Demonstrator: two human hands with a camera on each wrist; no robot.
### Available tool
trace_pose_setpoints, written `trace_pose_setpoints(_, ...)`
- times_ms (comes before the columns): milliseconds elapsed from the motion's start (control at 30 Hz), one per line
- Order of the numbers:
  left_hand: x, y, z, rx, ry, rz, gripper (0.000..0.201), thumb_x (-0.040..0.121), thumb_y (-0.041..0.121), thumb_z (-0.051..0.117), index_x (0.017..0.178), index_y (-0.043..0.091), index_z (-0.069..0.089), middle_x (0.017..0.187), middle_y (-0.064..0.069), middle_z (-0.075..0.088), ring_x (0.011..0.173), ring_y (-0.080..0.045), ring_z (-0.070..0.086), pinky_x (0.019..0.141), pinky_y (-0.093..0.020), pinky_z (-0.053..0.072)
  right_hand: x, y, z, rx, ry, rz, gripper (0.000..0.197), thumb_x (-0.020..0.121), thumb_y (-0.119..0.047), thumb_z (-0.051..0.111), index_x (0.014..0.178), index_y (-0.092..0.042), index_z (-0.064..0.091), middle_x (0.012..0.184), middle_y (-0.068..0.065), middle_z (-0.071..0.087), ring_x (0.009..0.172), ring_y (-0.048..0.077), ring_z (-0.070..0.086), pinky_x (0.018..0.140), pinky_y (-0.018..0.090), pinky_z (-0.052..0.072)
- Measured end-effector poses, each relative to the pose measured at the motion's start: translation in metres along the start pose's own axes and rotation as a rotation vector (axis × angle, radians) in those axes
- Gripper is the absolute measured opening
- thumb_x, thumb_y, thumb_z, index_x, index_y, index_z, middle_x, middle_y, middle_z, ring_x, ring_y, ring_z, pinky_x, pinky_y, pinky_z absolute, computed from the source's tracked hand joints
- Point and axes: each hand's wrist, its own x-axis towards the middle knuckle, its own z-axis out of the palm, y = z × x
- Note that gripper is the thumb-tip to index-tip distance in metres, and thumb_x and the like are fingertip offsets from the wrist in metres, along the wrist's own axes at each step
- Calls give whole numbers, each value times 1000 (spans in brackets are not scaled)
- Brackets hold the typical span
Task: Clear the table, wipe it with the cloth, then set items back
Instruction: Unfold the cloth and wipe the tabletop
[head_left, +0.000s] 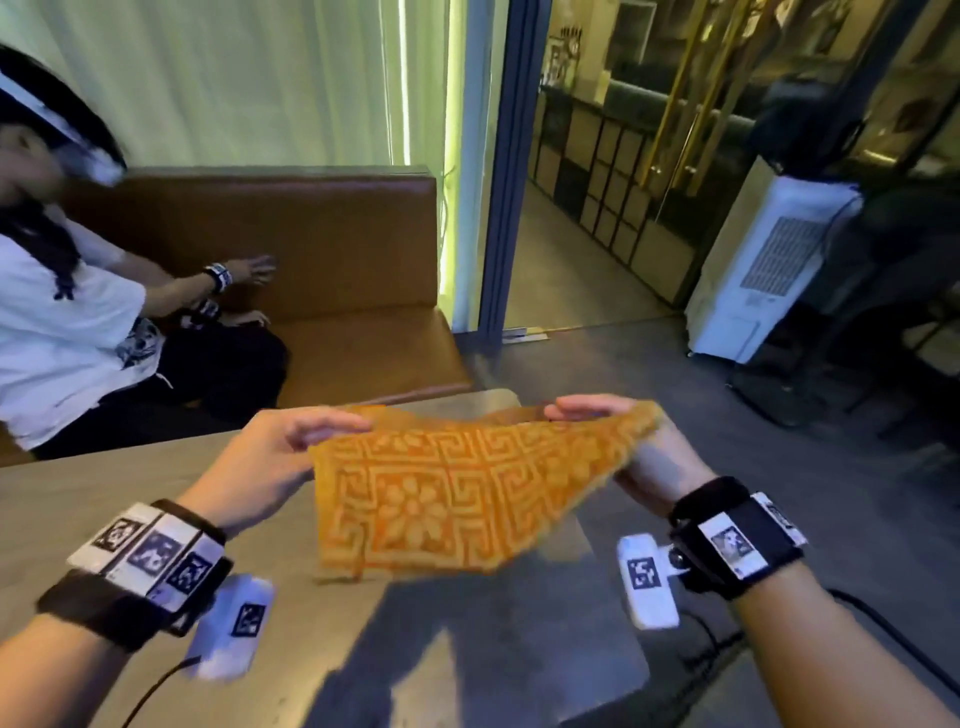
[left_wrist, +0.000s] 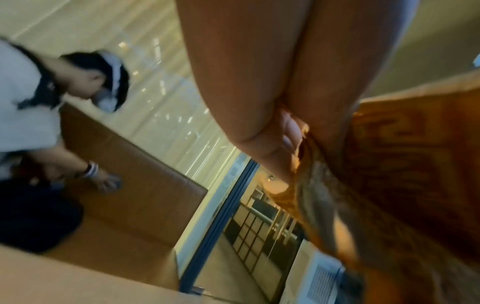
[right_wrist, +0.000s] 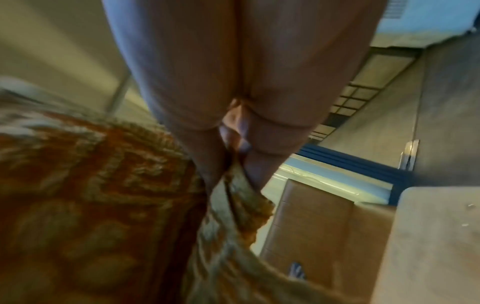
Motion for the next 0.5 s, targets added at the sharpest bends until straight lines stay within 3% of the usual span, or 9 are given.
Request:
trace_pose_setpoints(33,4,-2,0,73,-3,8,37,67,42,85,97,22,76,92,-4,76,81,-17,71,69,-28,56,2,5,0,-78,-7,8,36,81,12,63,114,-4,68,112,14,71,104,24,69,87,37,57)
trace_pose_setpoints(100,11,-17,3,161,-3,16,10,85,15,73,91,23,74,86,-8,74,74,-23,67,64,-33,53,5,20,2,-150,8,81,37,88,12,58,122,-2,63,113,13,71,105,21,68,88,32,56)
trace_pose_setpoints(167,16,-34,8,72,20,-100,19,91,3,62,88,19,71,77,-11,70,64,-23,61,57,-31,50,6,31,7,-161,22,156,27,92,2,58,118,0,66,109,18,71,97,22,70,80,30,58)
trace_pose_setpoints(267,13,-45,27,-31,49,-304,16,90,5,56,87,13,70,67,-7,64,52,-14,56,51,-26,50,12,46,18,-364,78,245,18,94,-9,59,100,-1,73,97,22,73,81,22,70,68,32,58)
trace_pose_setpoints(300,11,-50,36,-74,48,-359,21,92,2,51,90,11,70,69,-8,64,53,-15,57,52,-28,53,14,50,24,-507,120,251,20,93,-9,56,94,-1,74,93,19,74,81,21,69,70,36,58)
trace_pose_setpoints(400,6,-57,66,-359,-19,-439,29,92,-7,46,111,2,66,93,-22,68,80,-28,62,68,-39,59,14,50,63,-845,206,188,27,91,-10,46,86,-3,72,92,16,73,88,28,66,77,37,50)
trace_pose_setpoints(500,-2,-58,85,-734,-107,-485,36,79,-4,64,114,3,64,98,-16,68,83,-25,65,73,-36,58,-2,54,116,-955,47,165,34,86,-36,43,94,-16,69,91,8,72,88,30,65,76,35,52)
